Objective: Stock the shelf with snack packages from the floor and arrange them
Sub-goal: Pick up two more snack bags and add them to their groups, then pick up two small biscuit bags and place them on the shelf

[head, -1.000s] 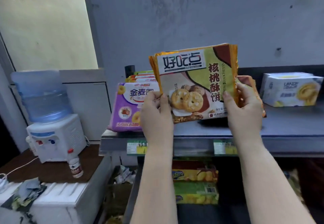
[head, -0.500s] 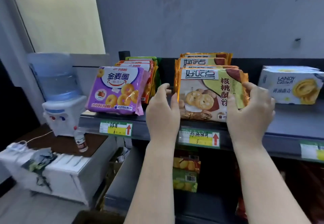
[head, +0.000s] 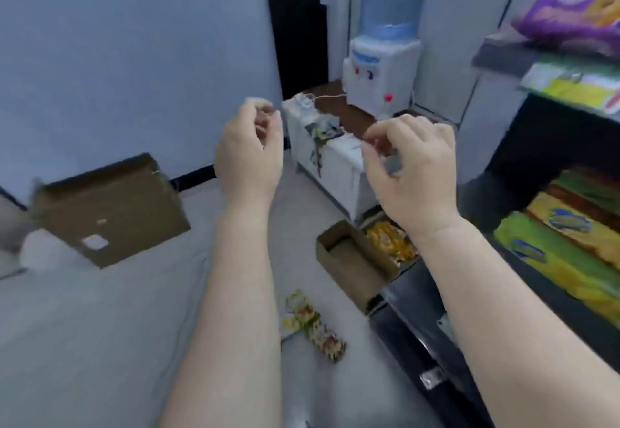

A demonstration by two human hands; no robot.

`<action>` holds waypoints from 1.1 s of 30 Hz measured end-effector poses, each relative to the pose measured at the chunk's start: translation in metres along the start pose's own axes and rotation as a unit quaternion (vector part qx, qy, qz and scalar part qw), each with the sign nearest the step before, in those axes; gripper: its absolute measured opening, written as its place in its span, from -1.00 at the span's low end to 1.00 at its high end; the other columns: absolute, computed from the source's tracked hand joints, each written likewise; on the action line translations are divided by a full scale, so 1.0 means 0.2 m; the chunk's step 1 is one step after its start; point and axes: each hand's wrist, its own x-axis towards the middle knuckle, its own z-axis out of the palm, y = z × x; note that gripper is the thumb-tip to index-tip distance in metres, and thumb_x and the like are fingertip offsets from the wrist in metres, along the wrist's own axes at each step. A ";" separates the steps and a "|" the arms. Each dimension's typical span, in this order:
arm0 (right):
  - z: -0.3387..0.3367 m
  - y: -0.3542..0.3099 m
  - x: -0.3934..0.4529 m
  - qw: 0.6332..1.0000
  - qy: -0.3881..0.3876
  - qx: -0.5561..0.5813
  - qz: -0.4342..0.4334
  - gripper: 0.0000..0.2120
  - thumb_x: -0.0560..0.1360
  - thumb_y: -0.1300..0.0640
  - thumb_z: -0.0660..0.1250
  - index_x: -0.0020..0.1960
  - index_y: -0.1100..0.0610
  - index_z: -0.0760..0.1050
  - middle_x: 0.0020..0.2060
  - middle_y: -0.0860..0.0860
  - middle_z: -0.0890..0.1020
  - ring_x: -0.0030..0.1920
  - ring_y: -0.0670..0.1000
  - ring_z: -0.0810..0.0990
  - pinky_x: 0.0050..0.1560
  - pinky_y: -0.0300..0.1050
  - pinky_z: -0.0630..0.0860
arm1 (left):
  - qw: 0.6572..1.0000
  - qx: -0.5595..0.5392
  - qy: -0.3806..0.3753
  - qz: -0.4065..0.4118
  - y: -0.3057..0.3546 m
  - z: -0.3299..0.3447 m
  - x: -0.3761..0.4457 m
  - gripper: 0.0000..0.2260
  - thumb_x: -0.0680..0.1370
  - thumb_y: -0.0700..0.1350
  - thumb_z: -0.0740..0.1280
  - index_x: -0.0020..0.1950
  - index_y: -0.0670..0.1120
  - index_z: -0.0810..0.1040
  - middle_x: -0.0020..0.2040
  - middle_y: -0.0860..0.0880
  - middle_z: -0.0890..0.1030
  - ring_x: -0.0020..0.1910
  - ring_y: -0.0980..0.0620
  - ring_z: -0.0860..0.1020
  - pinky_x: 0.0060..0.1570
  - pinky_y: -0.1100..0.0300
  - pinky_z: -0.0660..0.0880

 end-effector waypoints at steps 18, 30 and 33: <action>1.71 -0.43 -1.16 0.774 -0.464 0.227 0.368 -0.97 0.46 0.12 0.32 -0.11 0.06 0.52 -0.25 -0.03 0.57 -0.14 0.06 0.56 -0.06 -0.05 0.48 | 0.814 0.230 -0.106 -0.523 -1.89 -0.45 -0.98 -0.79 0.53 -0.11 0.26 0.12 -0.13 0.51 -0.01 -0.09 0.61 -0.10 -0.04 0.52 -0.09 0.15 0.40; 3.20 -0.25 -2.27 0.741 -0.499 0.162 0.419 -0.80 0.47 0.08 0.31 0.04 0.16 0.51 -0.06 0.05 0.58 -0.09 0.04 0.52 -0.13 -0.16 0.38 | 0.671 0.117 0.025 -0.731 -3.24 0.46 -1.78 -0.70 0.55 -0.13 0.24 0.26 -0.17 0.41 0.18 -0.15 0.54 0.00 -0.05 0.47 -0.06 0.17 0.32; 3.57 -0.17 -2.61 0.753 -0.515 0.146 0.383 -0.75 0.46 0.04 0.32 0.10 0.11 0.49 0.07 0.06 0.57 -0.01 0.06 0.54 0.00 -0.05 0.46 | 0.643 0.133 0.052 -0.752 -3.61 0.66 -2.03 -0.66 0.55 -0.12 0.25 0.30 -0.17 0.37 0.24 -0.15 0.51 0.09 -0.11 0.50 -0.05 0.12 0.37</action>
